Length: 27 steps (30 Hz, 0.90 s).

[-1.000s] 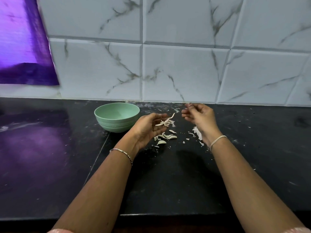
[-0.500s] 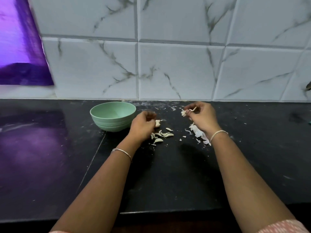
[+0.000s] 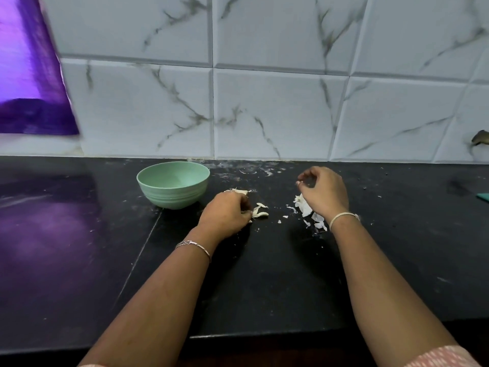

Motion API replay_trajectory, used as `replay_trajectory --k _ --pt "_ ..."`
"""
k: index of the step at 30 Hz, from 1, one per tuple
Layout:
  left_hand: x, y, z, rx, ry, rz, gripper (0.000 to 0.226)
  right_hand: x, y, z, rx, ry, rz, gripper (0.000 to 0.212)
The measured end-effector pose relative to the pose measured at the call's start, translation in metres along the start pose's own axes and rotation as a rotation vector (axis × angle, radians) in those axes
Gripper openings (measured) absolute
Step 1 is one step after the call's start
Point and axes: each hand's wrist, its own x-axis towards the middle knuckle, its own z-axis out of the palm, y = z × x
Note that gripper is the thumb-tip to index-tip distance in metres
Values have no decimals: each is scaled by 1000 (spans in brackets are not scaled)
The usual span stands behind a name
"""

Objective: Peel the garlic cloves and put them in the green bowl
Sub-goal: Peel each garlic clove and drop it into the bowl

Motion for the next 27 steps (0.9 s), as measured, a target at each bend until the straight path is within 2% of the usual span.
replay_trajectory --k 2,4,6,9,14,20,22,23,25,27 --pt "1 0 1 18 2 -7 10 -5 -13 1 97 -80 -115 5" --pt "2 -2 1 34 6 -7 12 -11 -23 5 172 -272 -177 11" --pt "3 -4 2 31 25 -3 14 -14 -26 14 230 -430 -196 17" --pt "5 -4 1 -62 77 -8 10 -16 -28 21 288 -558 -198 27" --pt "7 -1 -2 -318 110 -80 5 -19 -30 24 328 -640 -160 30" --pt "9 -3 -5 -509 77 -187 12 -25 -37 28 497 -577 -72 17" --pt "6 -5 -8 -423 99 -204 11 -25 -37 26 482 -541 -68 13" --pt "5 -7 -10 -294 113 -201 7 -23 -35 24 420 -515 -81 11" --pt "0 -8 -13 31 109 -173 13 -17 -28 17 208 -500 -123 14" --pt "-4 -7 -14 217 86 -146 19 -14 -22 10 11 -564 -138 20"
